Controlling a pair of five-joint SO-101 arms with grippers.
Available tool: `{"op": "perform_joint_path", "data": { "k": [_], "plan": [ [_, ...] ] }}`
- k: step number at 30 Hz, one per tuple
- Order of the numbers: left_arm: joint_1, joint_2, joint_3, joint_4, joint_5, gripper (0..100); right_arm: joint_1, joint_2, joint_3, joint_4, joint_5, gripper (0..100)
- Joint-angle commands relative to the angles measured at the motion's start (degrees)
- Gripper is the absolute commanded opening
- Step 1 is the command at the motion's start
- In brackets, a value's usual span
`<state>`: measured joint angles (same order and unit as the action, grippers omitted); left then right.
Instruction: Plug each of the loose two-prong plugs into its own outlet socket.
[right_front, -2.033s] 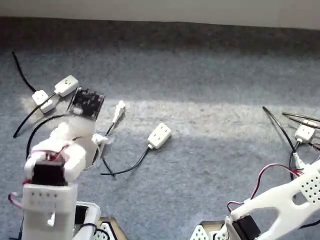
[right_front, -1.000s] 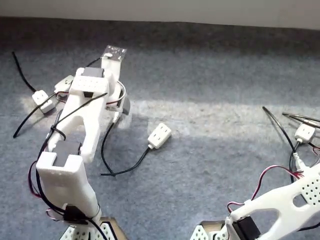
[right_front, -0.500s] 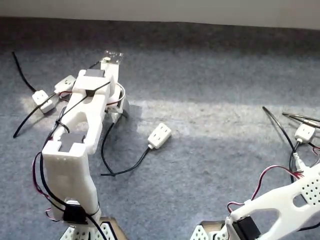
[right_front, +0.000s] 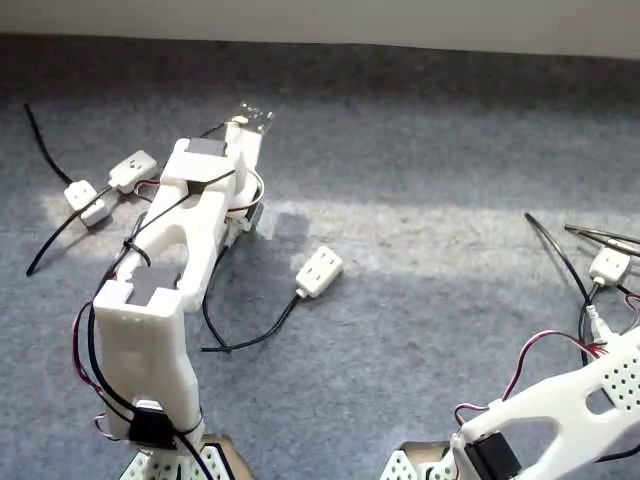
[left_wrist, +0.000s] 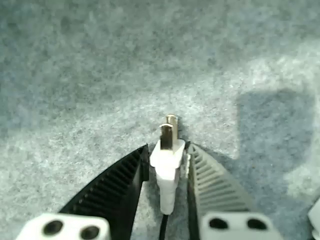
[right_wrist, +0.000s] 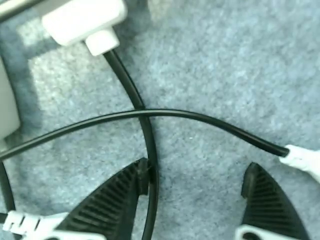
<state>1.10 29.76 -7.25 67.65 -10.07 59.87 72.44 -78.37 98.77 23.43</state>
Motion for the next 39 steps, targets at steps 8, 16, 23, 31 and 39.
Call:
{"op": "perform_joint_path", "data": {
  "k": [8,16,23,31,39],
  "plan": [
    [1.36,-0.75,-2.24,0.62,-7.21,8,1.63,0.57,0.22,2.15,0.53,29.6],
    [6.81,-9.36,-18.68,18.81,-7.03,8,-1.19,0.13,0.22,2.33,0.44,29.6],
    [15.69,-18.42,-31.87,29.89,-7.12,8,-5.49,0.13,0.22,2.33,-7.82,29.6],
    [20.26,-28.70,-29.58,33.85,-6.95,7,-10.42,0.04,0.57,2.42,-14.86,29.6],
    [26.77,-57.45,-5.32,33.67,-7.03,1,-14.46,0.04,0.66,2.51,-16.70,29.6]
  ]
}}
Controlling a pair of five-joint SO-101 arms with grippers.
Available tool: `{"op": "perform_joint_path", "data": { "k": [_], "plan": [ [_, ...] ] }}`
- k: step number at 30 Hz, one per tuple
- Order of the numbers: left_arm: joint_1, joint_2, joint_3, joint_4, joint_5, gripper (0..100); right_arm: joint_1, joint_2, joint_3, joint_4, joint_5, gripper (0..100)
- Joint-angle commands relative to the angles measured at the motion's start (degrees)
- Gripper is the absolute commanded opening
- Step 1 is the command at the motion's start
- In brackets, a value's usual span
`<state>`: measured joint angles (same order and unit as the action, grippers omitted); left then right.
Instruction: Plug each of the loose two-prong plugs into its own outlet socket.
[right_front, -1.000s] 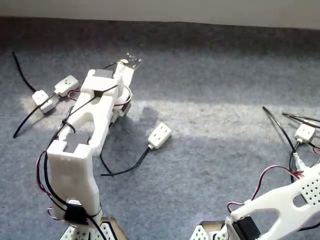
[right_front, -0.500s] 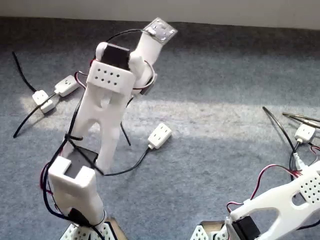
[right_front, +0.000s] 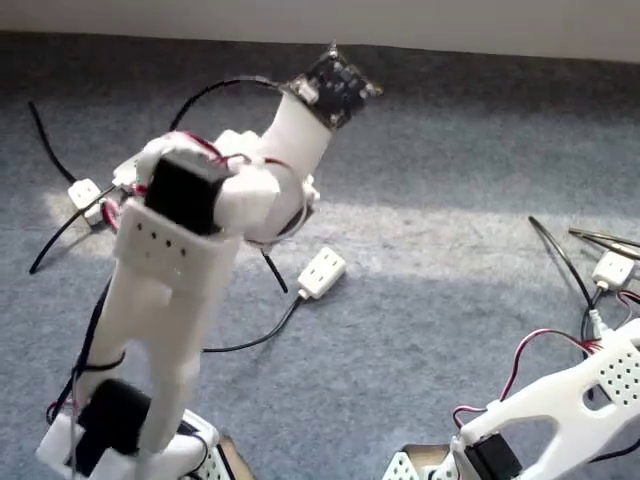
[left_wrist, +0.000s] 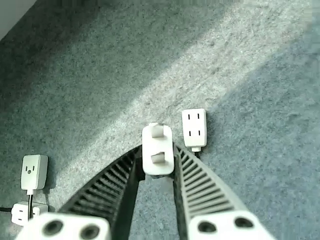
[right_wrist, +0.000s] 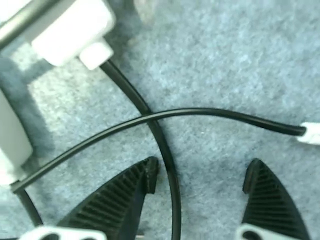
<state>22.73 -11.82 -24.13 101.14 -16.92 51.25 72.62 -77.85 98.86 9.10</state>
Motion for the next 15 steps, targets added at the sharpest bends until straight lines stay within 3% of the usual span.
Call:
{"op": "perform_joint_path", "data": {
  "k": [1,4,6,15],
  "plan": [
    [7.08,-19.91,15.43,0.09,-0.18,1,-6.29,-0.13,0.13,2.42,-3.87,29.6],
    [13.67,-32.57,27.30,-0.97,-0.26,1,-8.13,-0.13,0.22,2.42,-6.59,29.6],
    [15.60,-41.10,35.65,-5.89,-0.26,1,-9.45,-0.13,0.57,2.42,-6.77,29.6],
    [9.27,-79.25,85.85,-36.92,-0.18,1,-18.68,-10.07,19.03,2.42,-7.03,29.6]
  ]
}}
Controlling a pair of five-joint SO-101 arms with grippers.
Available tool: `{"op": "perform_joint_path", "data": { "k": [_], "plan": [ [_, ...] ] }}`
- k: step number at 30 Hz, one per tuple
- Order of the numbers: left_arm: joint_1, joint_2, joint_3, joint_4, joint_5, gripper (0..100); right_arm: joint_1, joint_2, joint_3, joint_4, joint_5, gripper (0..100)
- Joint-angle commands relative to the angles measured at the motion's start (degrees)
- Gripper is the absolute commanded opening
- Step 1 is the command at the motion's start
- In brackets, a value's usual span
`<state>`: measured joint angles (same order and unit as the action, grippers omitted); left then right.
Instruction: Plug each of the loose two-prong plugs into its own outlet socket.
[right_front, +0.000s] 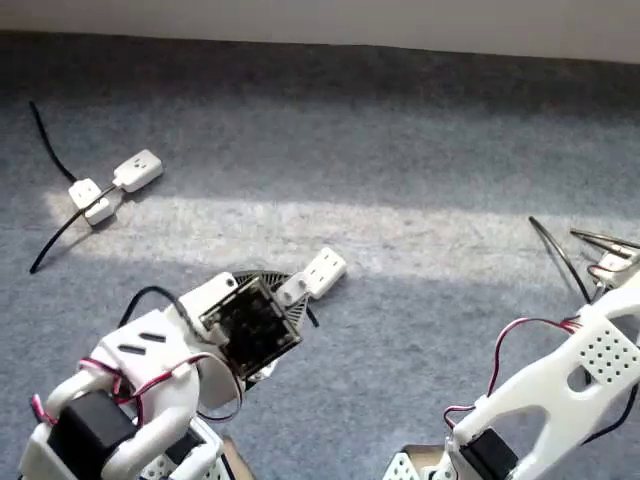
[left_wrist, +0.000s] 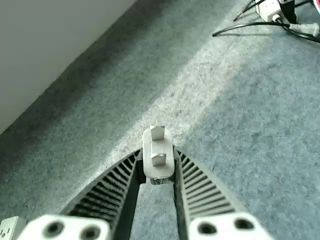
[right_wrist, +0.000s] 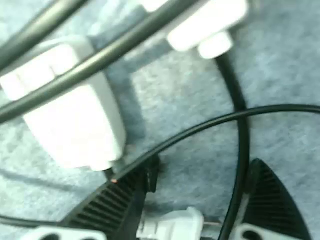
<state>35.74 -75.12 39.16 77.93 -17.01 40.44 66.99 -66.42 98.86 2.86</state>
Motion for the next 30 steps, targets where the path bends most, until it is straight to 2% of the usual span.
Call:
{"op": "perform_joint_path", "data": {
  "k": [1,4,10,14,19,22,25,30],
  "plan": [
    [-4.44,-20.18,27.56,-16.44,-0.09,1,-9.54,-6.73,10.42,2.42,-0.88,29.6],
    [-6.11,-30.99,38.81,-21.10,-0.09,1,-13.85,-14.29,18.86,2.33,-1.49,29.6],
    [-6.37,-26.86,45.85,-26.20,-0.09,1,-20.53,-29.58,30.20,2.24,-8.53,29.6],
    [-6.37,-26.86,49.54,-37.80,0.09,1,-22.64,-40.04,32.48,2.24,-11.08,29.6],
    [-6.02,-25.89,58.24,-56.88,7.38,1,-22.46,-52.18,32.31,2.15,-14.59,29.6],
    [-5.85,-25.89,58.15,-59.34,10.99,1,-23.25,-57.80,32.84,2.15,-16.44,29.6],
    [-5.67,-25.27,58.15,-62.33,12.75,1,-27.38,-62.37,35.65,2.24,-16.70,29.6],
    [-5.49,-22.55,58.33,-62.33,12.84,1,-39.69,-70.55,46.11,2.07,-16.44,29.6]
  ]
}}
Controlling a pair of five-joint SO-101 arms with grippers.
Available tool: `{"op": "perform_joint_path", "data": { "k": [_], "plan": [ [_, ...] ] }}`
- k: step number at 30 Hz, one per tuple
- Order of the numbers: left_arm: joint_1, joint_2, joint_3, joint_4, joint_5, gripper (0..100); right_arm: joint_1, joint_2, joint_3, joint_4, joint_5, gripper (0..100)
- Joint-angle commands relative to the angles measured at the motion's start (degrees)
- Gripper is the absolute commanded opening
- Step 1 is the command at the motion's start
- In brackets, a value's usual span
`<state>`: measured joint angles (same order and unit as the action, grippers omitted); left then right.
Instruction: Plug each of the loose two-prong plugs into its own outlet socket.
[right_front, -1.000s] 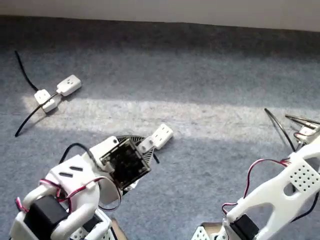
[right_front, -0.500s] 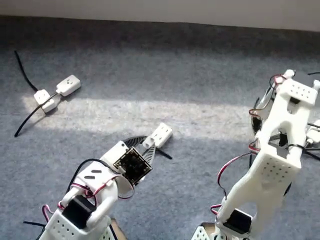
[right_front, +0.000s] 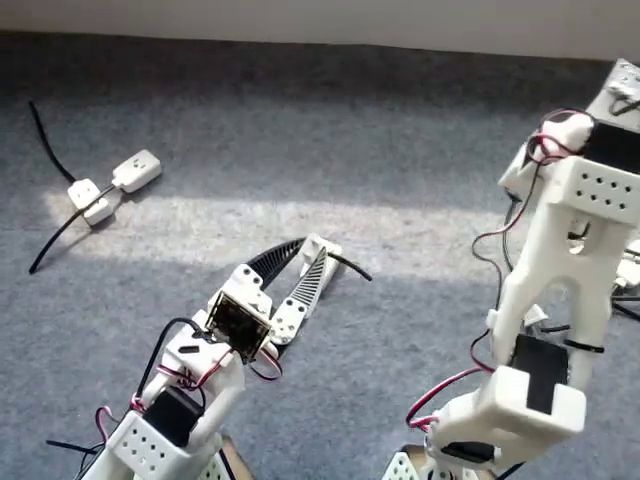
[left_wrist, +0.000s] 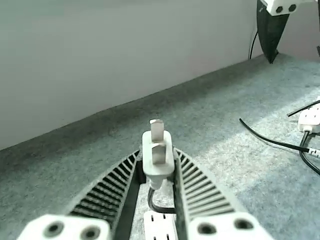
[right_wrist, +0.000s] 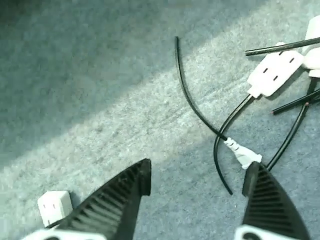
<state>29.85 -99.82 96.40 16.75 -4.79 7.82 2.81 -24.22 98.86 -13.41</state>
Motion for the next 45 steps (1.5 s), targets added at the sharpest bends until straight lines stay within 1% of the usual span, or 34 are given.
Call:
{"op": "perform_joint_path", "data": {
  "k": [1,4,7,11,12,14,16,17,18,22,24,26,30,32,34,37,41,45],
  "plan": [
    [0.40,3.38,1.19,-1.14,0.62,1,-9.45,-8.04,6.11,2.07,-0.09,29.6],
    [0.40,6.46,1.27,-1.32,0.62,1,-14.29,-12.70,11.12,1.98,3.87,29.6],
    [1.45,8.31,1.27,-1.32,0.62,1,-14.90,-17.54,14.02,1.98,6.77,29.6],
    [5.49,9.89,1.27,-1.32,0.44,1,-14.90,-24.66,17.01,1.98,8.97,28.0],
    [6.20,10.24,1.27,-1.32,0.35,1,-15.16,-26.33,18.42,1.98,9.05,25.0],
    [6.99,10.51,1.27,-1.58,0.35,1,-15.25,-29.85,20.62,1.80,9.05,15.7],
    [8.22,10.68,1.27,-3.96,0.53,1,-15.87,-33.36,22.81,-0.57,9.05,5.9],
    [9.10,11.03,1.27,-5.10,0.53,1,-15.87,-35.03,24.40,-1.89,9.05,2.0],
    [9.89,11.56,1.27,-6.42,0.44,1,-16.13,-36.79,26.24,-3.03,9.05,0.2],
    [10.24,15.25,1.27,-11.08,0.44,1,-18.86,-43.12,33.98,-5.58,9.05,1.4],
    [11.03,17.19,1.27,-13.45,0.53,1,-22.02,-45.41,37.05,-5.58,9.05,1.4],
    [13.23,18.95,1.27,-16.09,0.53,1,-25.80,-47.87,39.25,-5.41,9.05,0.9],
    [17.10,21.58,1.27,-18.55,0.35,1,-29.05,-51.38,40.75,-4.26,9.05,0.7],
    [17.71,21.93,1.27,-18.55,0.35,1,-30.37,-52.26,40.40,-1.98,9.05,0.7],
    [17.98,22.02,1.27,-18.73,0.35,1,-33.45,-53.05,40.31,0.13,9.05,0.7],
    [18.24,22.64,1.27,-21.63,0.53,1,-37.05,-52.79,40.31,1.54,9.14,0.7],
    [18.24,22.64,1.27,-25.05,0.44,1,-37.41,-53.14,40.31,1.63,9.14,0.7],
    [18.24,22.64,1.27,-25.23,0.44,1,-37.41,-52.70,40.48,1.19,9.14,0.7]
  ]
}}
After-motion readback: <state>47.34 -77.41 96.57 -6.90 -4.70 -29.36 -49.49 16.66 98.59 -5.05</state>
